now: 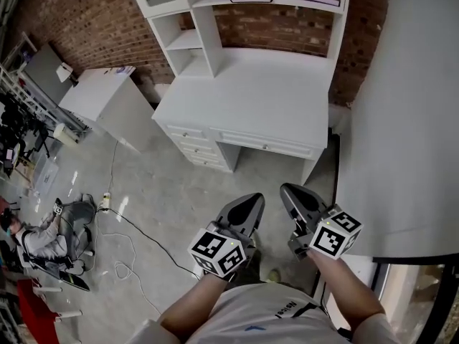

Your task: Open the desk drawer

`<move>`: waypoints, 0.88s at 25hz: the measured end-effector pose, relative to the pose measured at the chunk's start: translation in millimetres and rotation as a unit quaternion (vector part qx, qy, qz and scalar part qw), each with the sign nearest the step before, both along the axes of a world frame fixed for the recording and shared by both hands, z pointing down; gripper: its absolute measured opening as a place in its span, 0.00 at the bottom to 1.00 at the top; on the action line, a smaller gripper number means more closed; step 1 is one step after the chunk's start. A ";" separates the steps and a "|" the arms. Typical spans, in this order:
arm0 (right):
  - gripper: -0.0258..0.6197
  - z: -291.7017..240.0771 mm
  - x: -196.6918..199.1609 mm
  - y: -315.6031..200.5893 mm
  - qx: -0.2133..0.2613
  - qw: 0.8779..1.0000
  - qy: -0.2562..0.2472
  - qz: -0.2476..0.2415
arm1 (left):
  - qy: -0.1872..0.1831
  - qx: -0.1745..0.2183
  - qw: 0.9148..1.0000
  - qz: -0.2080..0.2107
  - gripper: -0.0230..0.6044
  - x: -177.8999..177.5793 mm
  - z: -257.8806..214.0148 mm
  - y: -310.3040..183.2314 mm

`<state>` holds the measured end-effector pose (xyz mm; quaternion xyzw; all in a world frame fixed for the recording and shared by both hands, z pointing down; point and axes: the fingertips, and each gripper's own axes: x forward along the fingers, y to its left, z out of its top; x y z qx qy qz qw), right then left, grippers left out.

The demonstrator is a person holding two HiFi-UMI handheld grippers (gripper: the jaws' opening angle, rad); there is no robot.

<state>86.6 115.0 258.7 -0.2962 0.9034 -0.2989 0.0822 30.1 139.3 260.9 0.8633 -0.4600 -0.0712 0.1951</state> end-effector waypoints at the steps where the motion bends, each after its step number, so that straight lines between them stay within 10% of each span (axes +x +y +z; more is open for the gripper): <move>1: 0.07 3.0 -3.2 -10.8 0.000 1.000 0.002 0.004 | 0.000 -0.002 1.000 0.004 0.06 -3.0 4.2 -11.2; 22: 0.07 79.6 -66.4 -232.9 -0.001 0.996 0.048 0.079 | -0.004 -0.068 0.995 0.074 0.06 -57.8 132.8 -236.5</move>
